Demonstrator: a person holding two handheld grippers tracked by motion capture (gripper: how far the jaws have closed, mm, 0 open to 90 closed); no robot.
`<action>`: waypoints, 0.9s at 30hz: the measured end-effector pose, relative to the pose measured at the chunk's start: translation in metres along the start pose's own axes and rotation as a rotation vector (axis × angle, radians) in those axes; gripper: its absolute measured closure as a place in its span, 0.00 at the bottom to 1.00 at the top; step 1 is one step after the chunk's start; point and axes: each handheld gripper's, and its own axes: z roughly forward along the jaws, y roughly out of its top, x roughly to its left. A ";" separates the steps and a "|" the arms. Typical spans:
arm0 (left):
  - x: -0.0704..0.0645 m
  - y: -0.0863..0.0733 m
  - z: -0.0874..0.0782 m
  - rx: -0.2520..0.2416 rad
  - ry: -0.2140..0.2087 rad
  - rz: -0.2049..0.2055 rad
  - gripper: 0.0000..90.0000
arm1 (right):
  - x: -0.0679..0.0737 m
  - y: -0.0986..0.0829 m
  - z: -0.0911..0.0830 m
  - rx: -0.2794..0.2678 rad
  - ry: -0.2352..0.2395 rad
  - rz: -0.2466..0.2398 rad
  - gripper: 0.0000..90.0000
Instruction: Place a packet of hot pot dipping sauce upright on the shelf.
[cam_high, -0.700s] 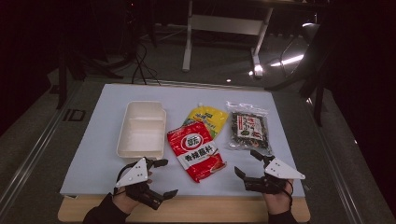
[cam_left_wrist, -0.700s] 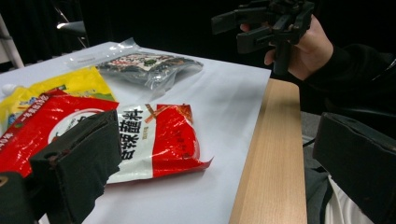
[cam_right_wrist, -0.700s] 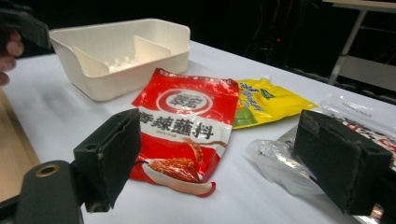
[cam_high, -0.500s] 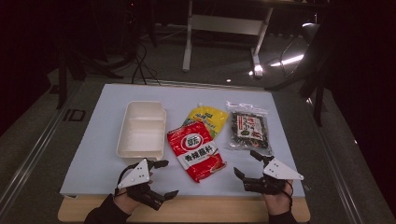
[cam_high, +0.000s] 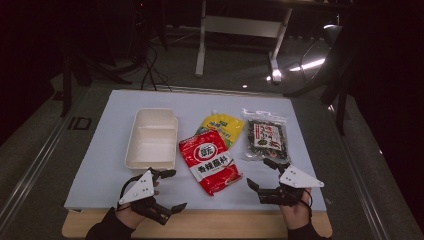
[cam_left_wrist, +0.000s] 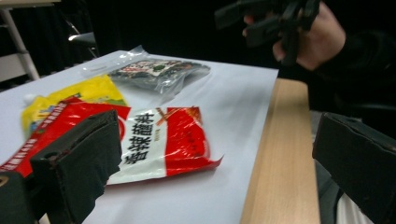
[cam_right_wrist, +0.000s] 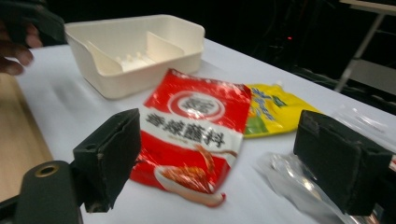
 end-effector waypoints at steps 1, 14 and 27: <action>0.000 0.000 0.000 0.000 0.000 0.000 0.04 | 0.000 0.000 0.000 0.000 0.000 0.000 0.16; 0.005 0.001 -0.004 0.042 0.030 -0.107 0.03 | -0.007 0.040 0.027 0.040 0.113 -0.009 0.11; 0.005 0.001 -0.004 0.030 0.034 -0.099 0.03 | -0.021 0.053 0.063 0.034 0.091 -0.027 0.17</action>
